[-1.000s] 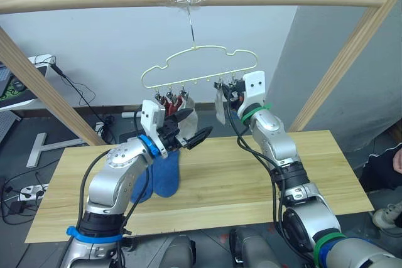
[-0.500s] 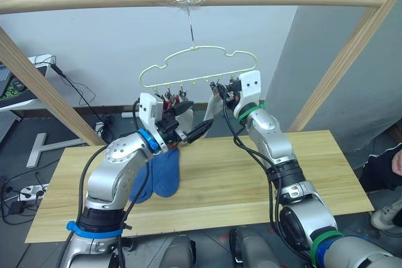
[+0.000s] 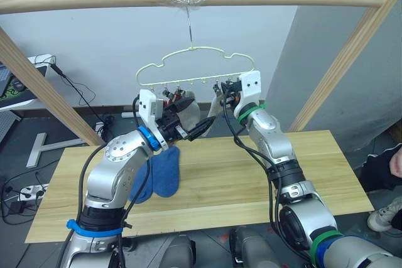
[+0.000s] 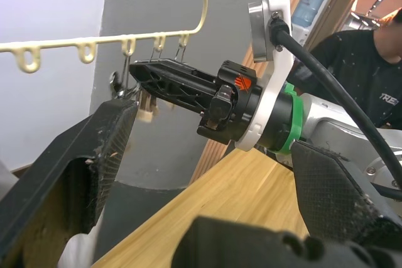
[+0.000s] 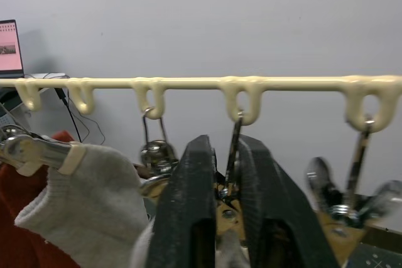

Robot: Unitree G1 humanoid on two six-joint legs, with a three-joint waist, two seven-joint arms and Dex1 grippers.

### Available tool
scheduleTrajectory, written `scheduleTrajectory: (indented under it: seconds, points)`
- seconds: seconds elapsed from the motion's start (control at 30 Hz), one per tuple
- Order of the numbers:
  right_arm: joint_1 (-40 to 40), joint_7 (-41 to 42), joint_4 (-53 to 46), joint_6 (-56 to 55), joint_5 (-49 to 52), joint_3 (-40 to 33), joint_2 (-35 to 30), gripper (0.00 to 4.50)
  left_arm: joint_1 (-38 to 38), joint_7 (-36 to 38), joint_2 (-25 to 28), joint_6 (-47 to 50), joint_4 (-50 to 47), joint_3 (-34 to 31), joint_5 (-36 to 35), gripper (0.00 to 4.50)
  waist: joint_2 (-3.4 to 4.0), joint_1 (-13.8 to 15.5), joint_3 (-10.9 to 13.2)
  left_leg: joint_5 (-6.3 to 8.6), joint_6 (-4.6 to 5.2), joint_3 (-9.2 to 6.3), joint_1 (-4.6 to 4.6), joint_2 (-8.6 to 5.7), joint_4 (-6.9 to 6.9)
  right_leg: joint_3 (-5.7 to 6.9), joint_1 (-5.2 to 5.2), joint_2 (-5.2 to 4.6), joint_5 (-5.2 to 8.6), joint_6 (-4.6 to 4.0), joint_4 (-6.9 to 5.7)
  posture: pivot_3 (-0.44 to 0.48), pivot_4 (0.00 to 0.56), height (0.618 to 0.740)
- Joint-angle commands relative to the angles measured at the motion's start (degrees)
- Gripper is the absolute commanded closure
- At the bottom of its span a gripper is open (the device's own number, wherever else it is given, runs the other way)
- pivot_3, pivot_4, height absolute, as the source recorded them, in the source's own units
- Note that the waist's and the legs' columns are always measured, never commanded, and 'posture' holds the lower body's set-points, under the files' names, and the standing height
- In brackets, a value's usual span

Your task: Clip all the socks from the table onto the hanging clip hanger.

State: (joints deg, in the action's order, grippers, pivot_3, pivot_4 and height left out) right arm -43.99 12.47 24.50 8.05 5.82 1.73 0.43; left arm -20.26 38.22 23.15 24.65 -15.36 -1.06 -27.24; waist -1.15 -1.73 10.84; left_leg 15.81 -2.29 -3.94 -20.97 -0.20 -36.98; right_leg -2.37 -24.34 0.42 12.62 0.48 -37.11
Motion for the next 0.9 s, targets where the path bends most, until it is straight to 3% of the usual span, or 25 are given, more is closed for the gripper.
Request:
scheduleTrajectory:
  seconds: [0.03,0.23,0.57,0.9]
  points:
    - [-1.8,0.6,-1.0,-1.4,0.6,-0.5,0.3,4.50,-0.1,0.0,0.0,-0.2,-2.6,-0.8,-1.1,0.00,0.00,0.0,0.0,0.00,0.00,0.00,0.00,0.00,0.00,0.00,0.00,0.00,0.00,0.00,0.00,0.069,0.156,0.740]
    - [-1.5,1.6,-2.3,-0.3,1.0,-1.0,-1.0,4.50,2.0,-0.8,0.5,0.6,-2.9,-0.6,-0.4,0.00,0.00,0.0,0.0,0.00,0.00,0.00,0.00,0.00,0.00,0.00,0.00,-0.01,0.00,0.00,0.00,0.069,0.155,0.740]
    - [0.7,4.9,-9.0,5.7,1.9,-1.2,-4.6,4.50,13.4,-5.4,4.0,-3.6,9.4,2.4,13.1,0.00,0.01,0.0,0.0,0.00,0.00,-0.04,0.05,0.01,0.00,0.03,0.00,-0.01,0.00,0.00,-0.04,0.060,0.154,0.740]
    - [2.3,4.6,-12.6,9.3,2.6,-1.2,-5.5,4.50,6.8,-11.7,0.4,-10.4,31.6,3.9,22.3,0.00,-0.01,0.2,0.0,0.00,0.01,-0.03,0.04,-0.03,-0.01,0.08,0.02,-0.11,-0.01,-0.01,-0.04,0.053,0.155,0.740]
